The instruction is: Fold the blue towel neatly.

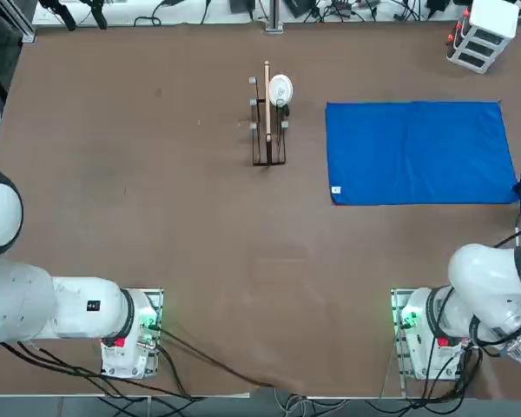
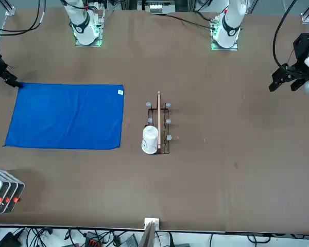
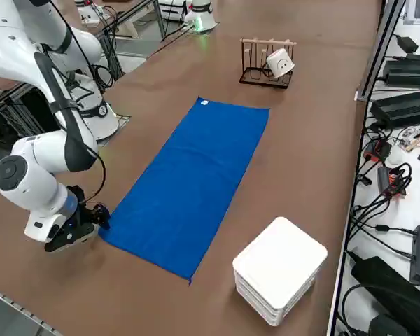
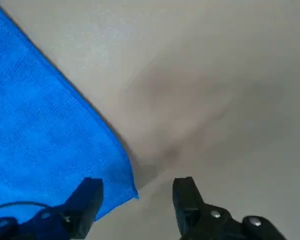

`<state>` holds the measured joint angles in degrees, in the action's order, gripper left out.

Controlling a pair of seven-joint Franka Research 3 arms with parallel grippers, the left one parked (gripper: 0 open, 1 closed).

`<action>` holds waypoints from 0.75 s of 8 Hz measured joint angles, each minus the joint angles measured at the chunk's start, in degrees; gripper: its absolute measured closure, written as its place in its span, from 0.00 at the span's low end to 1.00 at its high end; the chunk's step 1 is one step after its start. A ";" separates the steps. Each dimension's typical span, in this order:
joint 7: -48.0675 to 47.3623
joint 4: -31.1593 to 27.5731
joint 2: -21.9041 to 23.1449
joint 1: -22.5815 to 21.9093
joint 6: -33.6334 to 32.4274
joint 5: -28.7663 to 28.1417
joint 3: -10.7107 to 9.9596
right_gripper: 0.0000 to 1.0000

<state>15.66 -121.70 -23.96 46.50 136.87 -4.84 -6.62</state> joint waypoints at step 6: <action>-0.58 -0.07 -1.18 0.00 0.02 -0.05 0.08 0.20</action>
<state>15.08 -121.77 -25.13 46.51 136.88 -4.88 -6.53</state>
